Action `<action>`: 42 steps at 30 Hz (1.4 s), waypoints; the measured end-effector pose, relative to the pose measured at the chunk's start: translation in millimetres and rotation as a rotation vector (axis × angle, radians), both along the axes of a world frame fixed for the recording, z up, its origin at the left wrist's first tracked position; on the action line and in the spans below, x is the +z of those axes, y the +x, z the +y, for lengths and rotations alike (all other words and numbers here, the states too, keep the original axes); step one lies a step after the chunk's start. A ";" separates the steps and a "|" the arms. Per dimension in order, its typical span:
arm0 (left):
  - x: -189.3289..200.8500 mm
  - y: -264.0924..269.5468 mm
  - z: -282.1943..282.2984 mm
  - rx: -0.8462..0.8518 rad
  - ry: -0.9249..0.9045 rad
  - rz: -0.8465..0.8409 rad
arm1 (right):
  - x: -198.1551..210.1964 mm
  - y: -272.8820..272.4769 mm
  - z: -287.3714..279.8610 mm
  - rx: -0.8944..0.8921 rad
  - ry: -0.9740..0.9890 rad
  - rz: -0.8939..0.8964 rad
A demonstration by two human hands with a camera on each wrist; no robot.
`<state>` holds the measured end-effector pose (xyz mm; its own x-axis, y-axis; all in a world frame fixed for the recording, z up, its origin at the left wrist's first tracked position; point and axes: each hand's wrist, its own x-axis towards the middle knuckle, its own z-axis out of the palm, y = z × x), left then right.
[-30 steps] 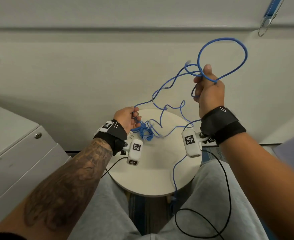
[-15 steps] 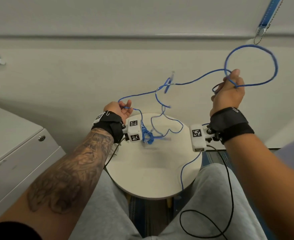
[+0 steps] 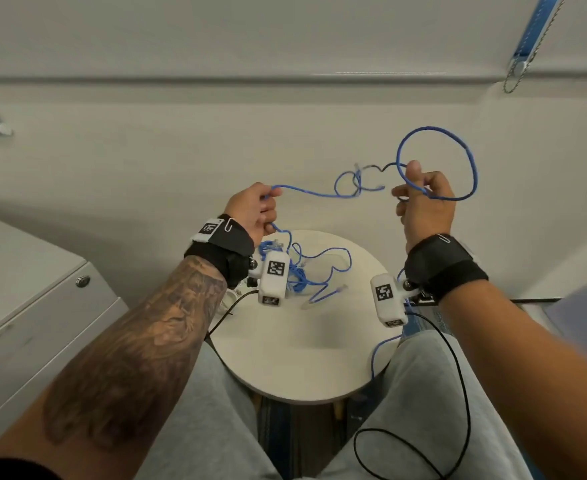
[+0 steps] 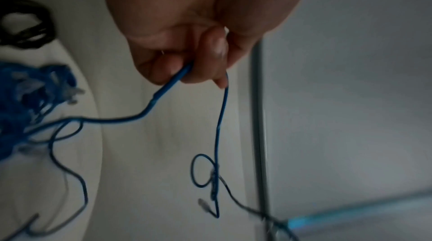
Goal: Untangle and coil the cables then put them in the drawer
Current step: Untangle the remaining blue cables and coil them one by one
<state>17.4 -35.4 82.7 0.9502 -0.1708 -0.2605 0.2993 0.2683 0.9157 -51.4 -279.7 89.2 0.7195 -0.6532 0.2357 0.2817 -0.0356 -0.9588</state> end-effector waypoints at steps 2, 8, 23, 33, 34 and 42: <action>8.3 -6.6 -8.3 -0.092 0.225 -0.165 | -0.1 -1.7 5.2 0.092 -0.056 0.030; 31.8 -23.6 -20.1 -0.154 0.122 -0.289 | -7.5 7.7 4.1 0.217 -0.261 0.186; 112.4 -16.9 40.7 0.061 -0.595 -0.265 | -78.9 15.9 -32.0 0.198 -0.730 0.783; 116.9 -13.2 67.5 0.308 -0.734 -0.266 | -95.6 9.3 -40.2 0.248 -0.985 1.169; 120.0 -12.2 70.5 0.330 -0.737 -0.269 | -96.9 7.9 -42.1 0.238 -0.991 1.192; 124.7 -18.7 74.3 0.423 -0.659 -0.277 | -98.5 -7.4 -51.3 0.277 -1.077 1.357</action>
<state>-1.3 38.9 207.4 0.9836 0.1792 0.0209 -0.1603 0.8148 0.5571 -58.8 -331.0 -9.3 0.8100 -0.4586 -0.3655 -0.5192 -0.8506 -0.0833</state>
